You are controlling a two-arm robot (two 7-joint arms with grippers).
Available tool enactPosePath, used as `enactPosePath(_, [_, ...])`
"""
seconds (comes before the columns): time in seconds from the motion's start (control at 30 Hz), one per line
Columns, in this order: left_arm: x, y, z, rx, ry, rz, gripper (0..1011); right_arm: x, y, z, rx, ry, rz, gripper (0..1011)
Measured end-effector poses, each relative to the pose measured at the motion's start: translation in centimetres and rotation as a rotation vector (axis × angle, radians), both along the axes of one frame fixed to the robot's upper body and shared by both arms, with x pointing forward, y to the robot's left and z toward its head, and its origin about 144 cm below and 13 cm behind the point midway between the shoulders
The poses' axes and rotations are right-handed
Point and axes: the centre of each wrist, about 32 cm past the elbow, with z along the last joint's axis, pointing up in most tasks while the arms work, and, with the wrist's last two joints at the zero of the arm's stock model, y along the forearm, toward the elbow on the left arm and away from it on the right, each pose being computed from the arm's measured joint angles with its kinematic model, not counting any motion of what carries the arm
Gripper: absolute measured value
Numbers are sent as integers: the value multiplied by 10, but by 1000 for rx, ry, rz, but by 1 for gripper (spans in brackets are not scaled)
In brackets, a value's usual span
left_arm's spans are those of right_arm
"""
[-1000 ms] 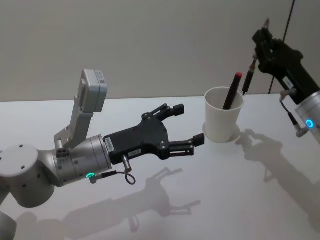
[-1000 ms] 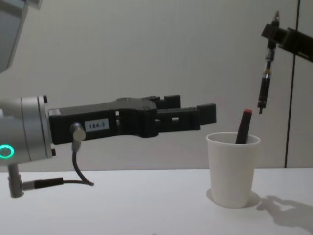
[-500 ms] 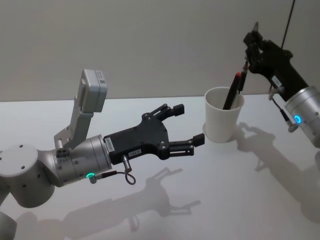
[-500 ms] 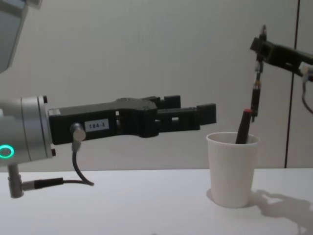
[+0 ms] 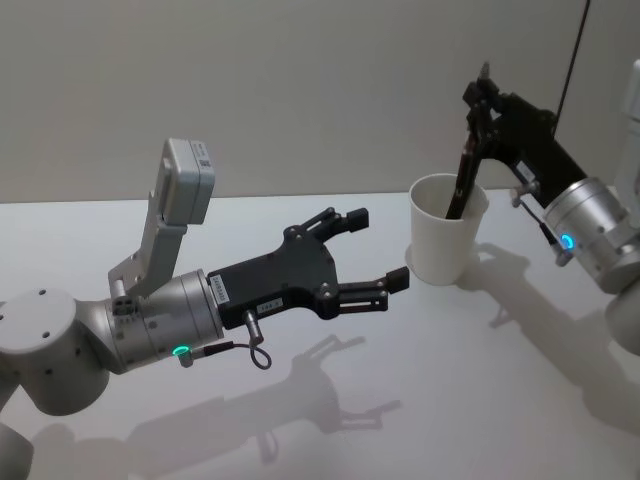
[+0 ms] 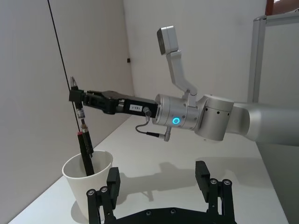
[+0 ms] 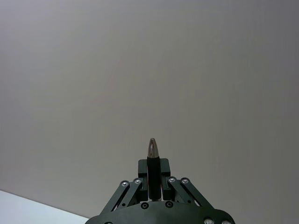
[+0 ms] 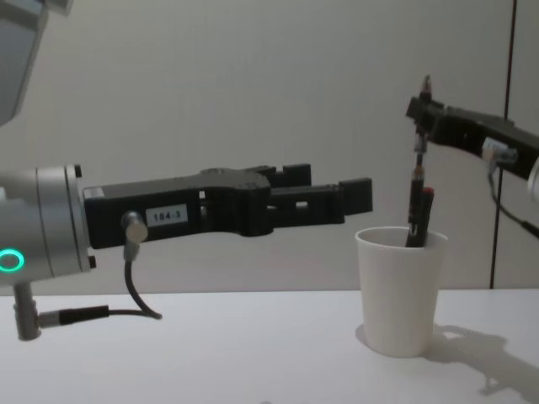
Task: Place the pen into the pen holder.
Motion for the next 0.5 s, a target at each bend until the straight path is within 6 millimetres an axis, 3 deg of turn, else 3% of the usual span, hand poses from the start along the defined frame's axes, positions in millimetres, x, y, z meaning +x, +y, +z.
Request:
enactPosePath(0.23, [0,0,0,0,0,0,1001,5,4,-6,-21,9,4,156])
enactPosePath(0.5, [0,0,0,0,0,0,1001,8,7,-9,-35,14,7,422])
